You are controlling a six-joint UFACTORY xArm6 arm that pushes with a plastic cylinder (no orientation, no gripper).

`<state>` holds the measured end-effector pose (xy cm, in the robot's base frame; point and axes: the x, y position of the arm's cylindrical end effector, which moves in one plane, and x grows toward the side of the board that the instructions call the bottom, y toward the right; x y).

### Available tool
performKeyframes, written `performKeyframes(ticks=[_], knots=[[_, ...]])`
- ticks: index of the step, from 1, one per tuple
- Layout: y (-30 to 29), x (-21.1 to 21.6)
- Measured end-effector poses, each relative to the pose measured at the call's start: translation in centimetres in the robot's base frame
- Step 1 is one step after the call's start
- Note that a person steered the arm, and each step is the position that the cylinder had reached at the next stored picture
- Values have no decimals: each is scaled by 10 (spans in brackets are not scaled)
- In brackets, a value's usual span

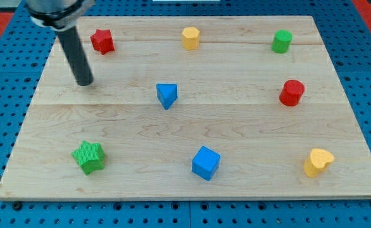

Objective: Push the red star towards the down of the board

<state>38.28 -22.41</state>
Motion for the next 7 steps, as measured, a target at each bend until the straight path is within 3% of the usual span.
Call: performKeyframes(ticks=[1,4,6,7], knots=[[-37,-11],[-41,-144],[43,-143],[43,-94]])
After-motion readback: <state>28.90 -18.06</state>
